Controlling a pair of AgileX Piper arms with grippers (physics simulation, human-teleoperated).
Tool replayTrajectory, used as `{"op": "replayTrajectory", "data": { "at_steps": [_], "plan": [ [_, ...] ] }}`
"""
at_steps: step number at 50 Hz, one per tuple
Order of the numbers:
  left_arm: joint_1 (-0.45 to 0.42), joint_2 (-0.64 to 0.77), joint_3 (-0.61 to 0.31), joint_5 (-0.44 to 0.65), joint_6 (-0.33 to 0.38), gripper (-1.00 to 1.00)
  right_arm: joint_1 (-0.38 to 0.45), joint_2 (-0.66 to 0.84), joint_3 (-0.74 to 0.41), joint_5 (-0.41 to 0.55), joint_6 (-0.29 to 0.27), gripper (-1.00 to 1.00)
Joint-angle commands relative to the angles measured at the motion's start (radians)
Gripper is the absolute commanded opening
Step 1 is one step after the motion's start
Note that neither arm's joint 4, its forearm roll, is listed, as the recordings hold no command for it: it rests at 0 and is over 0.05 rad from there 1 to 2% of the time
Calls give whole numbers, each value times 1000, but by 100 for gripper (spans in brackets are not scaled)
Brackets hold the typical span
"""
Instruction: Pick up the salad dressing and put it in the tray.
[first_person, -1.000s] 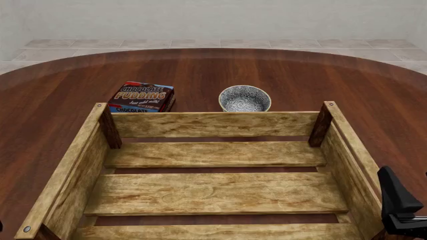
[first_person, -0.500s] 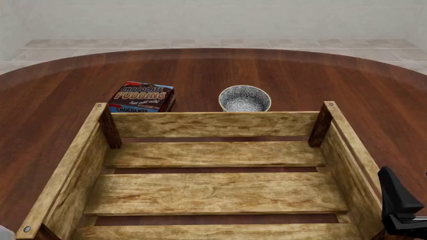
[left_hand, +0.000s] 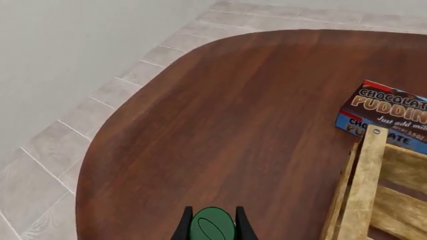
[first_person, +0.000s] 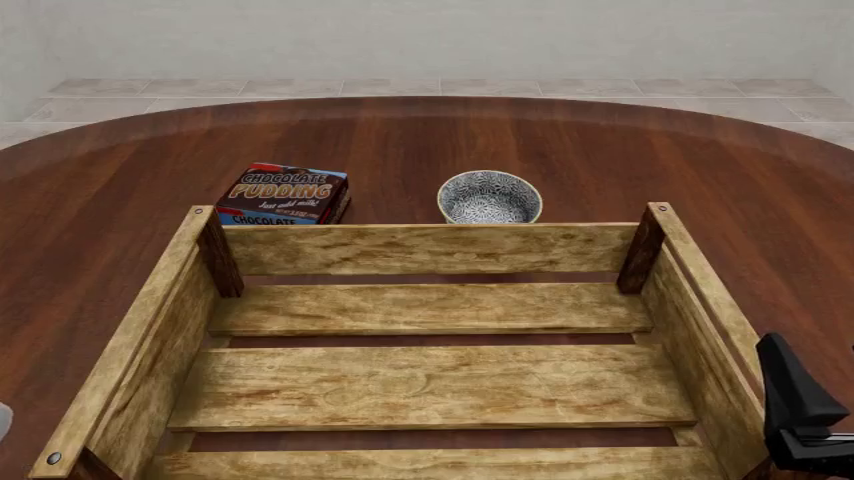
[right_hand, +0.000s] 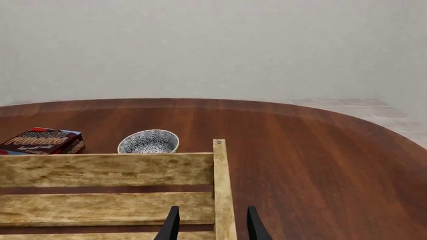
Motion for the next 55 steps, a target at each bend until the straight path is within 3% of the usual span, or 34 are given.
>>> {"op": "replayTrajectory", "data": {
  "at_steps": [1,35,55],
  "plan": [
    [-68,27,-103,20,34,-100,0,0,0,0,0,100],
    [-327,164,-480,97,69,-100,5,5,-3,0,2,100],
    [-593,260,-632,164,64,-100,7,3,-1,-2,-2,100]
  ]
}}
